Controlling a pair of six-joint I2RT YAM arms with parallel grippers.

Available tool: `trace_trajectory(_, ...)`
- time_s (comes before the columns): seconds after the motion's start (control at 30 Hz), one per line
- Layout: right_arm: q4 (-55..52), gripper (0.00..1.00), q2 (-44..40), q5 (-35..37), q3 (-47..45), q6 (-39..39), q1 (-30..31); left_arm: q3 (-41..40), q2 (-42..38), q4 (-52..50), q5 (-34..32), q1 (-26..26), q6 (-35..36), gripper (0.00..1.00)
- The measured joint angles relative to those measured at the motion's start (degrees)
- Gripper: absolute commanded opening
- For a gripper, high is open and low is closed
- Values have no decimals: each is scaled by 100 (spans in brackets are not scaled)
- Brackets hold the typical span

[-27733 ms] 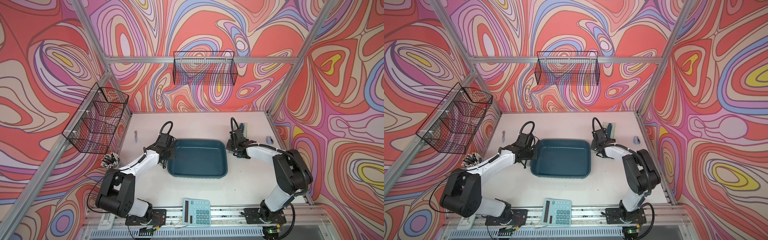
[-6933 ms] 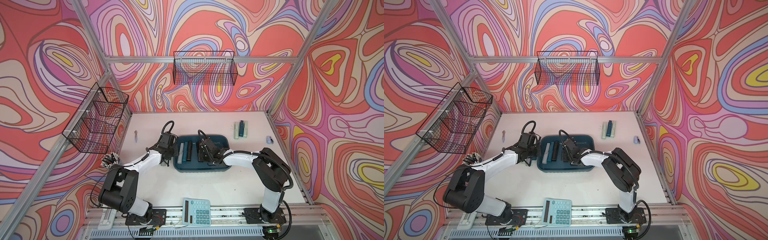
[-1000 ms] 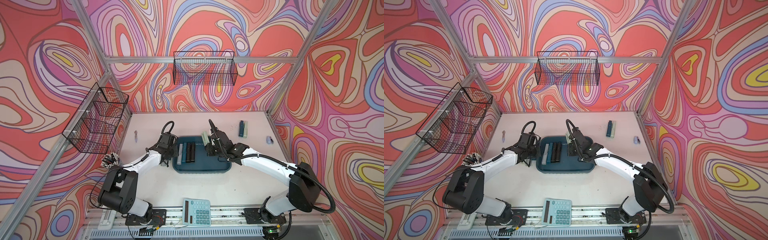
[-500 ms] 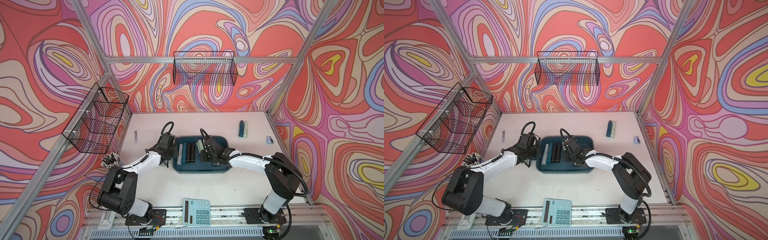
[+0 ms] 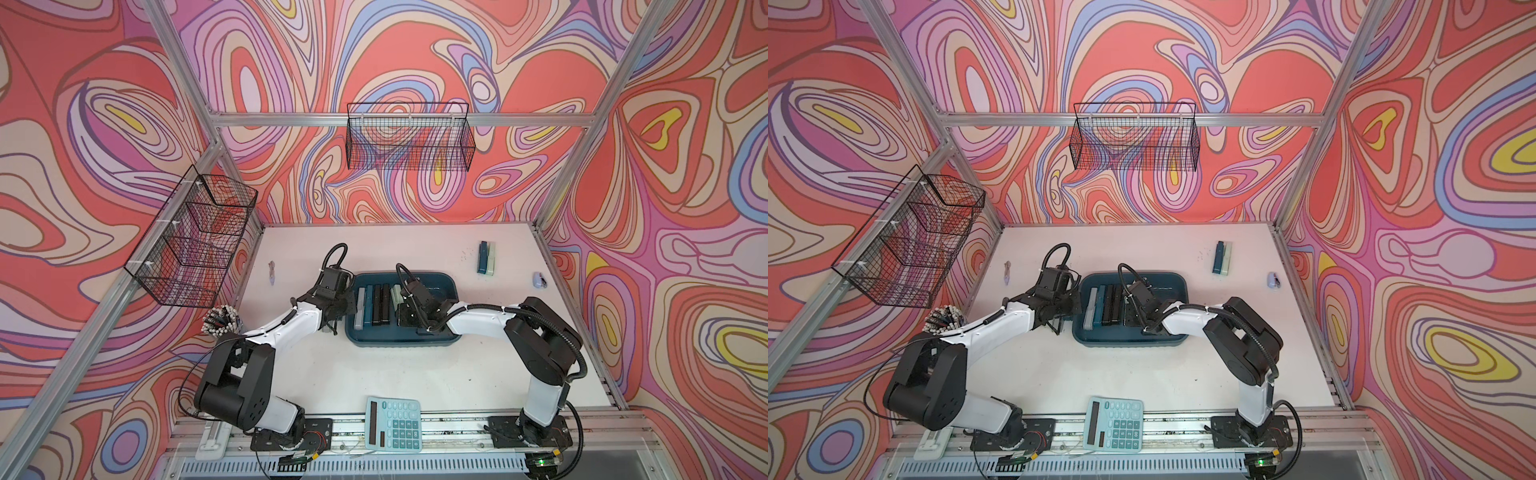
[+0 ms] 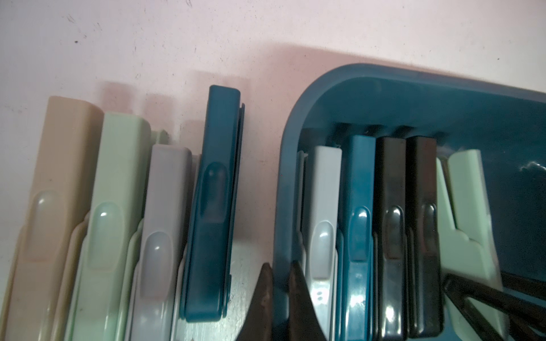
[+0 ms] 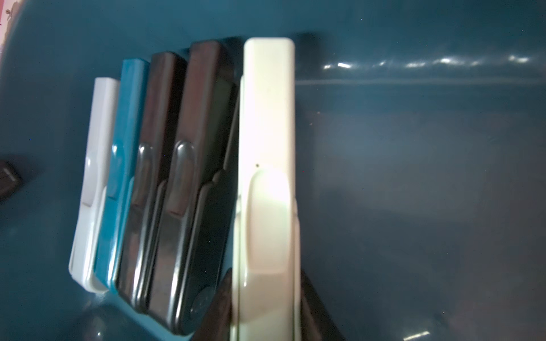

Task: Put the pruning pliers into the storage box
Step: Place the pruning pliers in the storage box.

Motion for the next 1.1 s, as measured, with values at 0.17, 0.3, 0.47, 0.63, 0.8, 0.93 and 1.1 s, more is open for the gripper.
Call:
trace_trajectory(0.17, 59, 35, 83, -61, 74, 35, 0, 0, 0, 0, 9, 0, 4, 5)
trace_trajectory(0.3, 129, 41, 87, -118, 87, 59, 0, 0, 2, 0, 13, 0, 24, 5)
trace_trajectory(0.47, 175, 44, 87, -155, 127, 72, 0, 0, 4, 2, 15, 2, 22, 5)
trace_trajectory(0.63, 199, 44, 87, -164, 166, 92, 0, 0, 4, 4, 15, 2, 22, 6)
trace_trajectory(0.8, 280, 44, 85, -166, 168, 131, 0, 0, 4, 4, 15, 2, 22, 5)
trace_trajectory(0.93, 313, 44, 85, -166, 168, 155, 0, 0, 4, 4, 15, 0, 22, 5)
trace_trajectory(1.1, 343, 43, 85, -166, 168, 192, 0, 0, 4, 9, 17, 0, 20, 5)
